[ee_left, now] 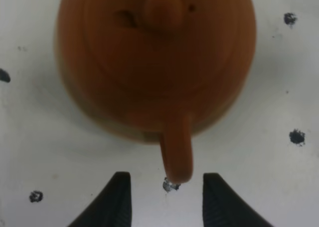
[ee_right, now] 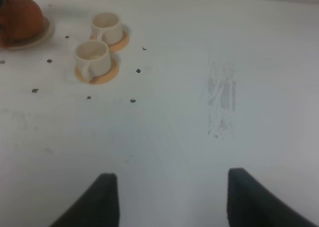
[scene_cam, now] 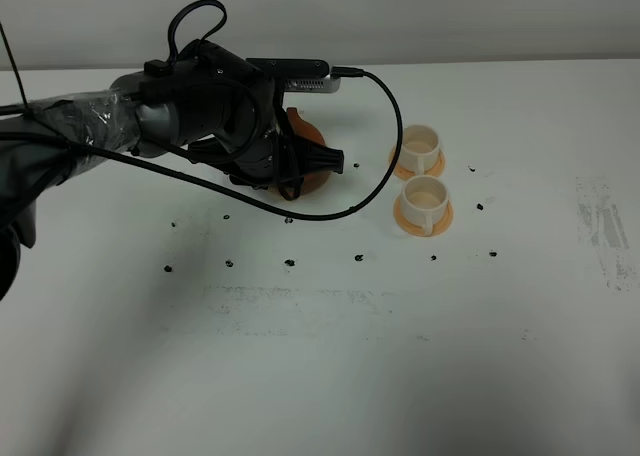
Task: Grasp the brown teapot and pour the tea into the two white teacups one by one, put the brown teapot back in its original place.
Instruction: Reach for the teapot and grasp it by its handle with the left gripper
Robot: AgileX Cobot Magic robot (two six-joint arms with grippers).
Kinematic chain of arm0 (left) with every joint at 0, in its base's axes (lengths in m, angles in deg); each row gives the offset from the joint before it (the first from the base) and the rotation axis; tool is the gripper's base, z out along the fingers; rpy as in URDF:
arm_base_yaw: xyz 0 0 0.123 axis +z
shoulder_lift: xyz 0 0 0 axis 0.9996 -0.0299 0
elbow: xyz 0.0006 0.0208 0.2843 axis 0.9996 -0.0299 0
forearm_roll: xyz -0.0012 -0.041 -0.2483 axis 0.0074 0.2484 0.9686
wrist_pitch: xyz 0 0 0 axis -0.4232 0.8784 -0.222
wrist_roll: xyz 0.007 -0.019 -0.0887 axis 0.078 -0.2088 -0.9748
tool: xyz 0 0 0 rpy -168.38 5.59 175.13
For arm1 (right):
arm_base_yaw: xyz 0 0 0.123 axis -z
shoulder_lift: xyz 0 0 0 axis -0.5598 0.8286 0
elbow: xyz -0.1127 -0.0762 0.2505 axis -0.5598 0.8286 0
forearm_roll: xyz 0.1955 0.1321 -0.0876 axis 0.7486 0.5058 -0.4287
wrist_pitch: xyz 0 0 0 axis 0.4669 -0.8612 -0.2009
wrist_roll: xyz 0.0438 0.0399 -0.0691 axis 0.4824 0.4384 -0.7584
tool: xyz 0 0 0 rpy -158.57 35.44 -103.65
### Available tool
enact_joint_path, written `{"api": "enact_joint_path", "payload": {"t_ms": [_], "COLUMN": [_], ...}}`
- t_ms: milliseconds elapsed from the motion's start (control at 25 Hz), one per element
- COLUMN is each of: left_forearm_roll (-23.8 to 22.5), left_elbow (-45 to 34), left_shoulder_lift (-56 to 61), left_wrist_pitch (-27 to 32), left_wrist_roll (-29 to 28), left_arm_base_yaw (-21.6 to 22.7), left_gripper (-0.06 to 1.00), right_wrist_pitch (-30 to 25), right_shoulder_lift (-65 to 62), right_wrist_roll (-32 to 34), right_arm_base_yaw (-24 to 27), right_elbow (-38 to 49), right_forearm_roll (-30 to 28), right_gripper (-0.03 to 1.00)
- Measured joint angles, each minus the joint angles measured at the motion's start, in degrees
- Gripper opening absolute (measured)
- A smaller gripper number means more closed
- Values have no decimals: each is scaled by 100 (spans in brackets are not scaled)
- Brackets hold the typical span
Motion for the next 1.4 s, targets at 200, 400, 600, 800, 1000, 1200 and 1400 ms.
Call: {"api": "enact_joint_path", "payload": {"t_ms": [200, 400, 600, 800, 1000, 1200, 1400], "left_forearm_roll": [117, 202, 320, 364, 359, 359, 362], "left_elbow": [11, 329, 453, 453, 458, 794, 1187], "left_shoulder_lift": [-5, -15, -15, -68, -98, -328, -596], "left_wrist_pitch": [7, 316, 563, 684, 685, 765, 1014], "left_wrist_roll": [-68, -148, -153, -153, -165, -234, -273], "left_arm_base_yaw": [42, 63, 63, 63, 63, 63, 63], "left_gripper": [37, 37, 37, 37, 37, 37, 37], "right_wrist_pitch": [0, 0, 0, 0, 0, 0, 0], "right_shoulder_lift": [0, 0, 0, 0, 0, 0, 0], "right_wrist_roll": [0, 6, 6, 0, 5, 5, 5], "right_arm_base_yaw": [0, 0, 0, 0, 0, 0, 0], "right_elbow": [0, 0, 0, 0, 0, 0, 0], "right_forearm_roll": [0, 0, 0, 0, 0, 0, -13], "right_gripper": [49, 49, 49, 49, 49, 49, 49]}}
